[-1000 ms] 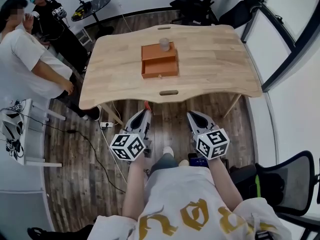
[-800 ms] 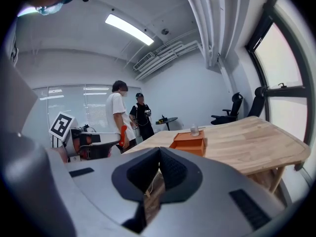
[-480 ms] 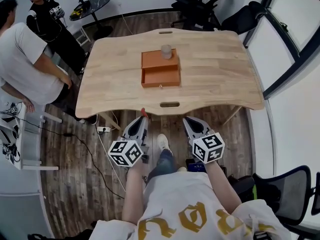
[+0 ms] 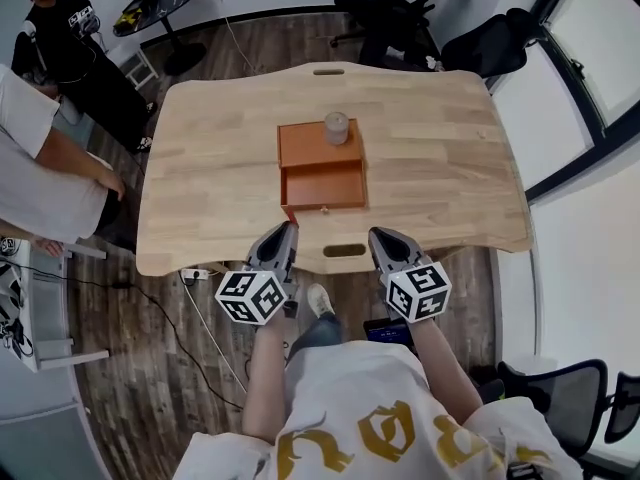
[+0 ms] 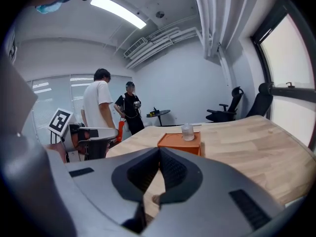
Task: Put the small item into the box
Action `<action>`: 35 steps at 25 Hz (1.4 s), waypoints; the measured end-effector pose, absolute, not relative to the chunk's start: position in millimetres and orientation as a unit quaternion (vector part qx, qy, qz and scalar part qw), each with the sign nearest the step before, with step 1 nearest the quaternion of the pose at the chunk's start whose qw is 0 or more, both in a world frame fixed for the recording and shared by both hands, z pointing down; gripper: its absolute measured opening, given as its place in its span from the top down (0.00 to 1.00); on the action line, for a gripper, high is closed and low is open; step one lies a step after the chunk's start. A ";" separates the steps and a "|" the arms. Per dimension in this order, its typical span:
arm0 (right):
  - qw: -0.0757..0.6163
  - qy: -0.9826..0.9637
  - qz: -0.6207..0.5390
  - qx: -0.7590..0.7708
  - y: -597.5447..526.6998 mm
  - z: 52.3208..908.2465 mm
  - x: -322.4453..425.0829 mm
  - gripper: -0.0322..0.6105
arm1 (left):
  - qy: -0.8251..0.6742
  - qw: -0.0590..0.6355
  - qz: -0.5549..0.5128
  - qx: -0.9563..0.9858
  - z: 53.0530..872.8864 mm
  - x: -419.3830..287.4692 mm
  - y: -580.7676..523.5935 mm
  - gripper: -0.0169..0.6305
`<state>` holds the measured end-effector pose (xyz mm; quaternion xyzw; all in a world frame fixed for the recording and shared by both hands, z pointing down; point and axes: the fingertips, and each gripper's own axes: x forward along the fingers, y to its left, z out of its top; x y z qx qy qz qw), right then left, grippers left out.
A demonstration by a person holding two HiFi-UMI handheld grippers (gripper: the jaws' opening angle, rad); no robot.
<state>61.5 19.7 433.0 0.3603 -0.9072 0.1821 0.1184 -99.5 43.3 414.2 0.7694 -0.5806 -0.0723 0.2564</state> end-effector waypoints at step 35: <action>0.080 -0.892 0.164 0.415 -112.4 425.7 -6.5 0.93 | -0.534 0.233 -0.048 0.811 398.1 -156.4 -94.5 0.95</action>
